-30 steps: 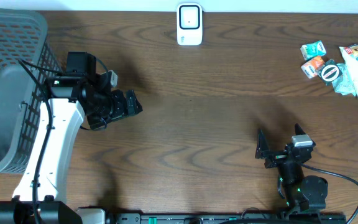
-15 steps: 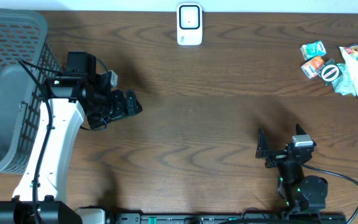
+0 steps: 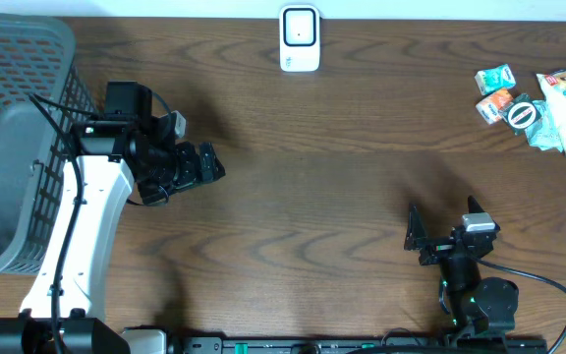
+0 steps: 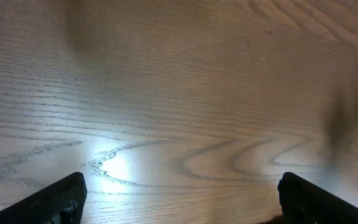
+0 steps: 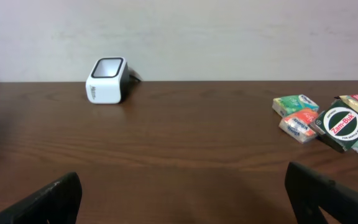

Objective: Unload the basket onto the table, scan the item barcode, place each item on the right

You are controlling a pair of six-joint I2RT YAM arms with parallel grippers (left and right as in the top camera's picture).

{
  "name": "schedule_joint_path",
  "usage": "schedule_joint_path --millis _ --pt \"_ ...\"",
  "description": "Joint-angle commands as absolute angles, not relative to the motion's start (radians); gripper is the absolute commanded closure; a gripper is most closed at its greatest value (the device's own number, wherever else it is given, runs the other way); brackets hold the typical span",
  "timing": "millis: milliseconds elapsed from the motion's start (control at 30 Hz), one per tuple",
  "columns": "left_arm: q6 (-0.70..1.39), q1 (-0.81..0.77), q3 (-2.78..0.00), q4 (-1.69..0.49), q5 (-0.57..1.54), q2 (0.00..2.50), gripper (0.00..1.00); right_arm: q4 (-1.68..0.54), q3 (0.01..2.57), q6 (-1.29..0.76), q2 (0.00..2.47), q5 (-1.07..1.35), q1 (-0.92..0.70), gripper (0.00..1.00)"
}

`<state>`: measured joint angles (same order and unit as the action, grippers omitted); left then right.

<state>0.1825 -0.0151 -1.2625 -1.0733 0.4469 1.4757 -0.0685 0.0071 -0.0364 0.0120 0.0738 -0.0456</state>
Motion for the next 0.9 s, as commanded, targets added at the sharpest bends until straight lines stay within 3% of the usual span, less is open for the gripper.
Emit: schedule_joint_path --millis 0,867 --pt "0.169 -0.017 -1.261 -1.076 0.452 1.483 0.02 -0.078 0.006 -0.021 0.006 0.062 -0.052 0.01" --pt "0.169 -0.017 -1.261 -1.076 0.452 1.483 0.02 -0.072 0.006 -0.021 0.006 0.062 -0.053 0.01"
